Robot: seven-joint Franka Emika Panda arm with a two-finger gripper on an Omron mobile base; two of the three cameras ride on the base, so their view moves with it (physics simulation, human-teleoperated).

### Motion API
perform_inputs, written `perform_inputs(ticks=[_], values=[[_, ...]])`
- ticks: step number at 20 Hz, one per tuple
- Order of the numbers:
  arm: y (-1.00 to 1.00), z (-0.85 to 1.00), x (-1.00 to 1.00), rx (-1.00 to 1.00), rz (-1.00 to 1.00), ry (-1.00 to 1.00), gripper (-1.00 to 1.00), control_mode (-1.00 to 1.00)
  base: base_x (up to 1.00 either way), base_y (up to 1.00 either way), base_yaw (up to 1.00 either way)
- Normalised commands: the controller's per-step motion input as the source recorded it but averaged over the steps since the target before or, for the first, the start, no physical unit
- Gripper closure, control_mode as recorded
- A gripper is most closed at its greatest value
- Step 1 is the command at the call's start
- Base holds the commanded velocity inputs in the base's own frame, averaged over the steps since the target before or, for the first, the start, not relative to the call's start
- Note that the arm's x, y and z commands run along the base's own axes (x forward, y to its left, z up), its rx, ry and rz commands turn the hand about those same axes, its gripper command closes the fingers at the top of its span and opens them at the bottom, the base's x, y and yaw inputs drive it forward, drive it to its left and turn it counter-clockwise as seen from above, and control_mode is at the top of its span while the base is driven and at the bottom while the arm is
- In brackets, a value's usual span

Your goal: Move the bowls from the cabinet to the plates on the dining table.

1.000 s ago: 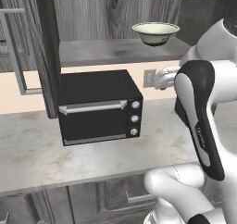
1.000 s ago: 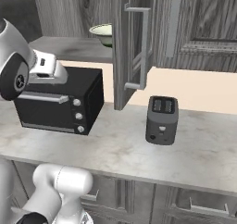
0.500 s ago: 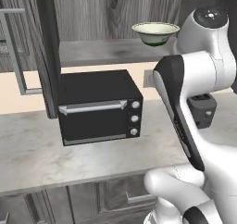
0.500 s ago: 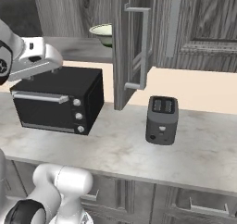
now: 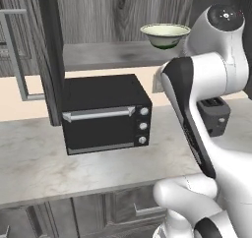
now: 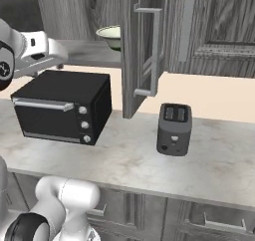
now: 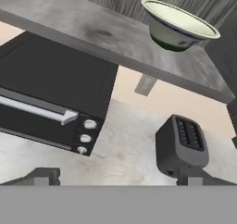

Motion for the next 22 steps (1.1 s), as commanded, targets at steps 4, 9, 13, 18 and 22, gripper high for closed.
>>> perform_inputs(ticks=[4, 9, 13, 18, 22], values=[[0.0, 0.34, 0.13, 0.0, 0.01, -0.12, -1.0, -1.0, 0.0, 0.0, 0.0], [0.0, 0.26, 0.13, 0.0, 0.0, -0.06, -1.0, -1.0, 0.0, 0.0, 0.0], [-0.02, -0.05, 0.54, 0.0, 0.0, -0.11, -1.0, -1.0, 0.0, 0.0, 0.0], [-0.01, 0.0, 0.6, 0.0, 0.0, -0.17, -1.0, -1.0, 0.0, 0.0, 0.0], [-0.01, 0.29, 0.43, 0.0, 0.0, -0.05, -1.0, -1.0, 0.0, 0.0, 0.0]])
